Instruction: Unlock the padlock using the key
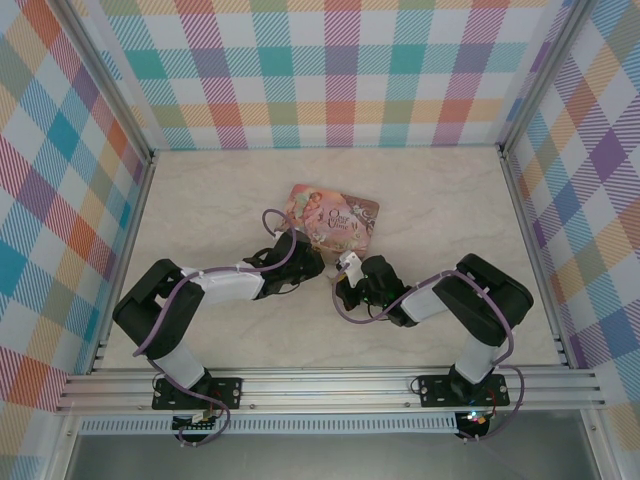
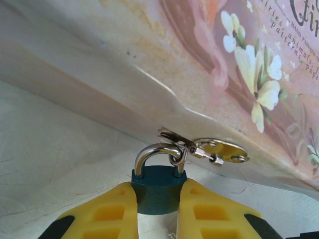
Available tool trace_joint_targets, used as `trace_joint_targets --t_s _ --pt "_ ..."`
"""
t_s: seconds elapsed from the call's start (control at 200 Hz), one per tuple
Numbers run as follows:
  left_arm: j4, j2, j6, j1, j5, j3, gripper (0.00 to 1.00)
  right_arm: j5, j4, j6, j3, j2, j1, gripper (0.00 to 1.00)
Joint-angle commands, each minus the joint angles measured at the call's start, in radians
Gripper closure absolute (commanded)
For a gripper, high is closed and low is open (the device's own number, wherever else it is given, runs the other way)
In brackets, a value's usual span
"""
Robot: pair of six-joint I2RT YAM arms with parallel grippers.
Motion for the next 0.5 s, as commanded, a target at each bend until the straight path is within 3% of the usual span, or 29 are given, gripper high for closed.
trace_joint_targets --t_s 0.0,0.495 --pt "0.061 -0.02 -0.01 -0.009 -0.014 0.014 0.81 0.007 0.029 0.01 0.008 -0.013 0.007 0.97" --pt "0.068 -0.035 -0.093 -0.009 0.001 0.014 0.81 0.036 0.055 0.022 -0.001 -0.029 0.012 0.97"
